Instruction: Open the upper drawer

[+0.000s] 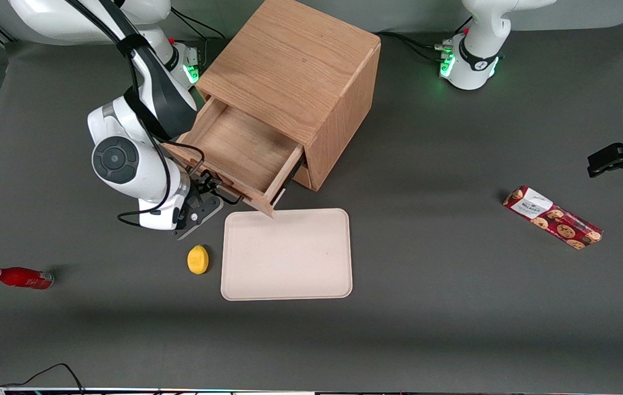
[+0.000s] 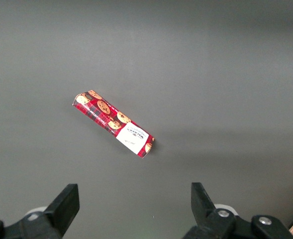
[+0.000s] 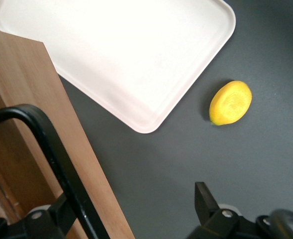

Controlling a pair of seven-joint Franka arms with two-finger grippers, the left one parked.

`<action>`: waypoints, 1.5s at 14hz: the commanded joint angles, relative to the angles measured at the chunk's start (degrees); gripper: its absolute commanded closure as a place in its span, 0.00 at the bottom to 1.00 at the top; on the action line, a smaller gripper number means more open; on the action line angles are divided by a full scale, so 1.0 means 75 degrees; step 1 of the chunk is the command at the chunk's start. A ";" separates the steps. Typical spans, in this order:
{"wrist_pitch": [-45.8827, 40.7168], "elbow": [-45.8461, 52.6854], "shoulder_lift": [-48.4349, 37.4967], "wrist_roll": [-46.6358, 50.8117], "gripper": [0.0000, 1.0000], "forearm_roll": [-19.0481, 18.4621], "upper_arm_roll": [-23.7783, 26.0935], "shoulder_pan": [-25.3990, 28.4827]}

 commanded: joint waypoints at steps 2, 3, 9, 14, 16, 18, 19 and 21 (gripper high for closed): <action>-0.0126 0.0375 0.0213 -0.0394 0.00 -0.0123 -0.0151 -0.0012; -0.0126 0.0398 0.0248 -0.0406 0.00 -0.0123 -0.0185 -0.0012; -0.0126 0.0633 0.0377 -0.0570 0.00 -0.0123 -0.0373 -0.0024; -0.0126 0.0808 0.0482 -0.0874 0.00 -0.0134 -0.0584 -0.0024; -0.0126 0.0913 0.0541 -0.0945 0.00 -0.0262 -0.0677 -0.0024; -0.0126 0.0914 0.0541 -0.0945 0.00 -0.0287 -0.0701 -0.0024; -0.0126 0.0914 0.0553 -0.0957 0.00 -0.0287 -0.0701 -0.0024; -0.0126 0.0926 0.0553 -0.1027 0.00 -0.0287 -0.0701 -0.0024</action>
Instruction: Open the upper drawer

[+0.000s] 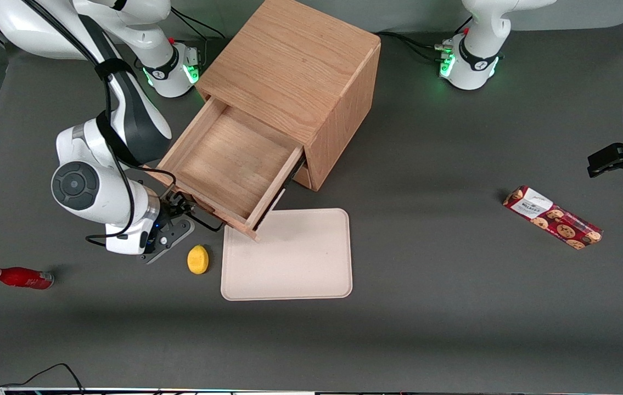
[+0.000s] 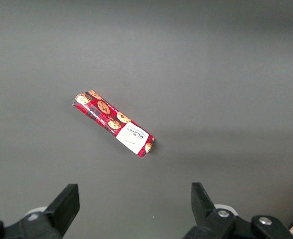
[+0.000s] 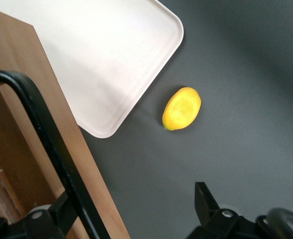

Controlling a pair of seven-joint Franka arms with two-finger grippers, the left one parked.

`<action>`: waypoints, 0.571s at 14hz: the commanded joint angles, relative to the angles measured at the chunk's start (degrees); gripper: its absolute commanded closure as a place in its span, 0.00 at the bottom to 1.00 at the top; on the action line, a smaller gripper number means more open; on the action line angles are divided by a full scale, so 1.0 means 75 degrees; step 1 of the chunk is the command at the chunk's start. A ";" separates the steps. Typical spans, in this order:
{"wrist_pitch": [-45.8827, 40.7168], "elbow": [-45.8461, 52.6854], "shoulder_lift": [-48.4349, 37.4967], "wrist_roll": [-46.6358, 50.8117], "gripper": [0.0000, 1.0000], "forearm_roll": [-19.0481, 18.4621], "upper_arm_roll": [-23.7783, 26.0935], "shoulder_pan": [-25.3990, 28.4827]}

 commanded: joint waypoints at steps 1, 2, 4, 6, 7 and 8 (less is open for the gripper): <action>-0.0125 0.0253 0.0128 -0.0244 0.00 -0.0123 0.0002 0.0014; -0.0125 0.0253 0.0139 -0.0244 0.00 -0.0123 0.0002 -0.0021; -0.0125 0.0253 0.0139 -0.0256 0.00 -0.0135 0.0002 -0.0032; -0.0125 0.0288 0.0163 -0.0267 0.00 -0.0146 -0.0045 -0.0033; -0.0125 0.0300 0.0163 -0.0290 0.00 -0.0181 -0.0045 -0.0033; -0.0125 0.0358 0.0174 -0.0407 0.00 -0.0216 -0.0045 -0.0033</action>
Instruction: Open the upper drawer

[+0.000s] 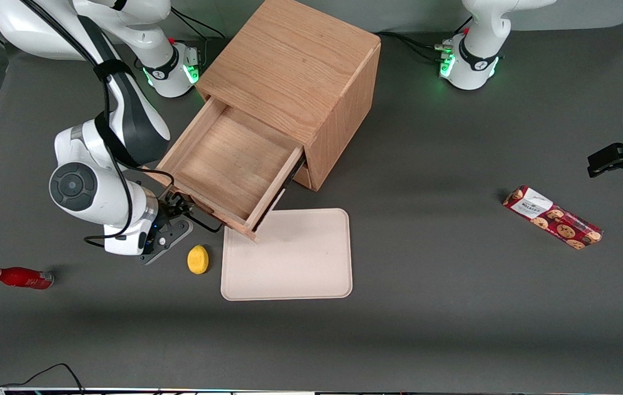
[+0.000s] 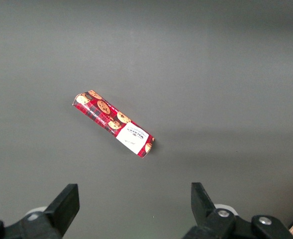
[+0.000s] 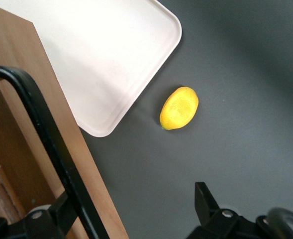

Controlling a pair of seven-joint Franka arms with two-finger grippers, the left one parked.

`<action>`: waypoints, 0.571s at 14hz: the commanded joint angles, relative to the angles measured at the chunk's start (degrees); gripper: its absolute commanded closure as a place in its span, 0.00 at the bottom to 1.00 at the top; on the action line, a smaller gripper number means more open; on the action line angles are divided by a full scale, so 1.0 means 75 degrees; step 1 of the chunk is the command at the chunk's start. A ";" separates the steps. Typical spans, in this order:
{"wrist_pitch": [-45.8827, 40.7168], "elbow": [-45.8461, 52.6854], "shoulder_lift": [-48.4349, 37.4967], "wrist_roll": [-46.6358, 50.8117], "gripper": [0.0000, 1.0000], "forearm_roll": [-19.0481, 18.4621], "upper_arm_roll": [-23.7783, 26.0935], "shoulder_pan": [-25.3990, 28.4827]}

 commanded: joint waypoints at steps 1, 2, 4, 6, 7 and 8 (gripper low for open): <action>-0.0137 0.0361 0.0205 -0.0322 0.00 -0.0168 -0.0011 -0.0034; -0.0137 0.0373 0.0217 -0.0311 0.00 -0.0168 -0.0011 -0.0023; -0.0137 0.0443 0.0252 -0.0323 0.00 -0.0168 -0.0058 -0.0035; -0.0149 0.0478 0.0275 -0.0334 0.00 -0.0168 -0.0070 -0.0034; -0.0149 0.0490 0.0287 -0.0393 0.00 -0.0168 -0.0070 -0.0035; -0.0161 0.0513 0.0310 -0.0405 0.00 -0.0168 -0.0105 -0.0035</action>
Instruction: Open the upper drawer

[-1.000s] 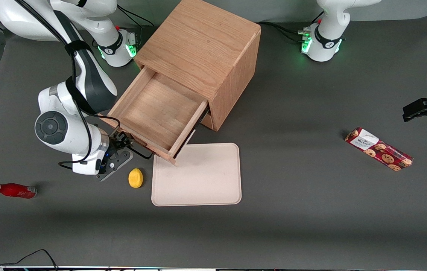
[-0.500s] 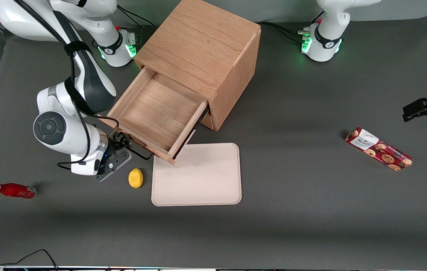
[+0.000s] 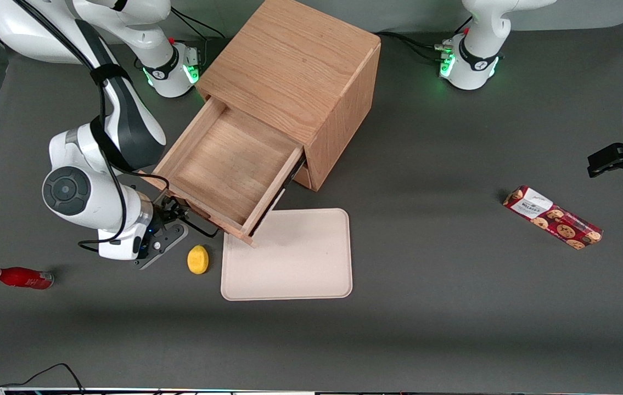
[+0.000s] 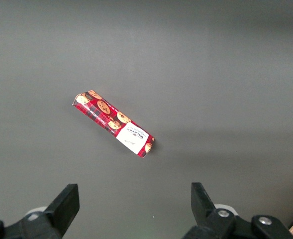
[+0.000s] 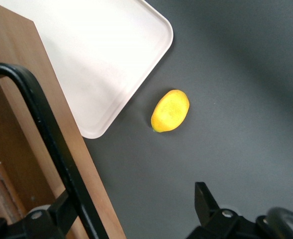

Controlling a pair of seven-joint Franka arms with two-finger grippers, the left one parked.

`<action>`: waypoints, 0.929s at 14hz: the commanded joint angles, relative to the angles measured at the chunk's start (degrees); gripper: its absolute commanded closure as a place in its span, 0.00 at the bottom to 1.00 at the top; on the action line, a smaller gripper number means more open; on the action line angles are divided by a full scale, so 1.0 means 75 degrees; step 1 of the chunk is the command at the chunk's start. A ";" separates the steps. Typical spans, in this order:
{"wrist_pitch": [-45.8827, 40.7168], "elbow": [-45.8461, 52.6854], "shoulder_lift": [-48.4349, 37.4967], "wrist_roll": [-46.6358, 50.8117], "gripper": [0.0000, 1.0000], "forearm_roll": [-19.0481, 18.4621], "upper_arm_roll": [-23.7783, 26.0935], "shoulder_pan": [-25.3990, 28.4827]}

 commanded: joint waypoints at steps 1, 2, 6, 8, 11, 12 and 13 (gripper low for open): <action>-0.0226 0.0375 0.0175 -0.0215 0.00 -0.0122 -0.0031 -0.0011; -0.0262 0.0411 0.0187 -0.0214 0.00 -0.0122 -0.0020 -0.0011; -0.0367 0.0434 0.0187 -0.0214 0.00 -0.0122 -0.0020 -0.0011; -0.0810 0.0784 0.0187 -0.0214 0.00 -0.0099 -0.0020 -0.0011; -0.1502 0.1312 0.0140 -0.0191 0.00 -0.0064 -0.0043 -0.0034; -0.1759 0.1441 -0.0081 -0.0052 0.00 -0.0041 -0.0171 -0.0197; -0.1820 0.1419 -0.0315 0.0066 0.00 0.0006 -0.0474 -0.0198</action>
